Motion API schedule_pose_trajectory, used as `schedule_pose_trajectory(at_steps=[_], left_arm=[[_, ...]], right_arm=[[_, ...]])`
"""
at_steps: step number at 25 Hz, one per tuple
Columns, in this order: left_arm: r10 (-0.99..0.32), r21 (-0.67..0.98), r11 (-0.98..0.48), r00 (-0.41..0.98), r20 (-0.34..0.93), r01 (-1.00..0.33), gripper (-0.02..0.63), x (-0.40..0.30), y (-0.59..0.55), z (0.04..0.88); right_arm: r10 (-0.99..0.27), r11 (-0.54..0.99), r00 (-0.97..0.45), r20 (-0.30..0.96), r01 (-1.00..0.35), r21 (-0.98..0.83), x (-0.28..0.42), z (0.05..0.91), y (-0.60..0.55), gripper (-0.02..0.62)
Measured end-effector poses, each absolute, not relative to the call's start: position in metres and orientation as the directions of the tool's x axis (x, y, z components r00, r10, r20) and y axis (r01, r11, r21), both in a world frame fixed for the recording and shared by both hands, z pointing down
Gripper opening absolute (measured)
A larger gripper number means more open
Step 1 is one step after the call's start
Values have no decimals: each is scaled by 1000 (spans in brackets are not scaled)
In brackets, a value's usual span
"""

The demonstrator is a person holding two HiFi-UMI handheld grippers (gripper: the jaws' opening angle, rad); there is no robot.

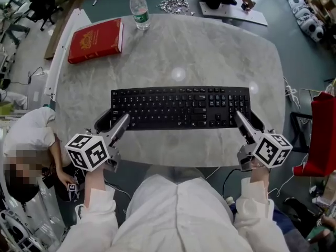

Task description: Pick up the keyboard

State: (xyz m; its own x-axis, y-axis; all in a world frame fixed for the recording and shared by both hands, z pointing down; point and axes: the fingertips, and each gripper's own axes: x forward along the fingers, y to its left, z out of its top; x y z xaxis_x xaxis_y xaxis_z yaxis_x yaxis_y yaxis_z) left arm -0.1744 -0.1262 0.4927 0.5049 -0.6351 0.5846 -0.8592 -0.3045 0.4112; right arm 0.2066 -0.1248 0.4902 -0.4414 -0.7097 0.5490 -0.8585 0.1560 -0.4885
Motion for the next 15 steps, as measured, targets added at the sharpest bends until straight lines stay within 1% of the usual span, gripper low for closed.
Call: schedule_pose_trajectory(at_steps=[3,6,15], left_arm=[[-629,431,-289,509,587,-855,268,-174,-124,526],[-632,434,-282,506,586,-856,267,-171,-124,533],[-703,387,-351,513,492,-853,265,-168,-127,474]], right_arm=[[-695,139,-451,560,-849,-510,208,523,-125,275],[-685,136,-458,567,-844,-518,211,531,-127,275],[-768,198,-440,466,-854,-481,213,469,-128,275]])
